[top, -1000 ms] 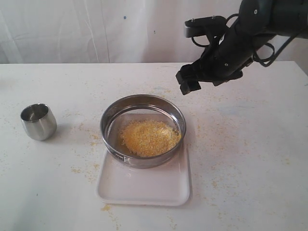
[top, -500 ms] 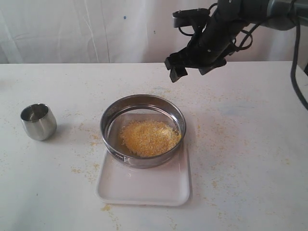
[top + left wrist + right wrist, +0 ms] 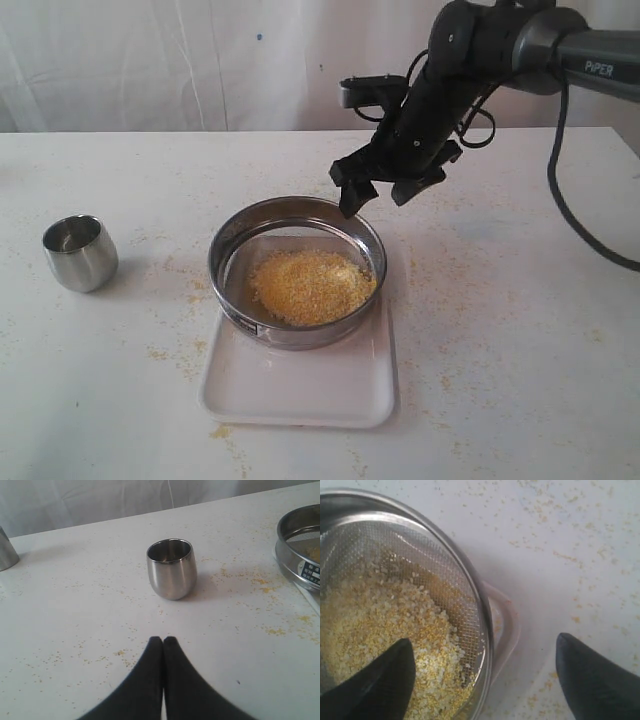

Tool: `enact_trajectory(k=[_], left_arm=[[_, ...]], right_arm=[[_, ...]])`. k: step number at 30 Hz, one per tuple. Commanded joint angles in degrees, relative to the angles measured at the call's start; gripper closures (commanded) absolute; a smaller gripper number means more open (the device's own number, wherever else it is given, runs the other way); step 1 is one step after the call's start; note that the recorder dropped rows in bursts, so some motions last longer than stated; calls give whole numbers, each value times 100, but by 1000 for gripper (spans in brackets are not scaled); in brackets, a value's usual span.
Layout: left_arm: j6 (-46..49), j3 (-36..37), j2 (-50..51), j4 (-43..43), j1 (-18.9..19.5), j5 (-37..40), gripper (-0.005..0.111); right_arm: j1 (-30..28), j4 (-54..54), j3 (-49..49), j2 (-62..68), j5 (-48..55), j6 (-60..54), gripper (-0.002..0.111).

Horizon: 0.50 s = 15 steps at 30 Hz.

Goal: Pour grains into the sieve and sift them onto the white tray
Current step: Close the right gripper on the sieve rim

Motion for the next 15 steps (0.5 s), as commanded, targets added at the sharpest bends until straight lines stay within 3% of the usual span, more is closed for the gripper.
enact_trajectory(k=[1,9,15], left_arm=[[-37,13,-26,0,14,16,107],[-37,13,-26,0,14,16,107],[-37,13,-26,0,14,16,107]], right_arm=[[208,-132,-40,138,65,-163,38],[350,-399,-40,442,-142,-163,39],[350,-449,-40,637,-211,-110,51]])
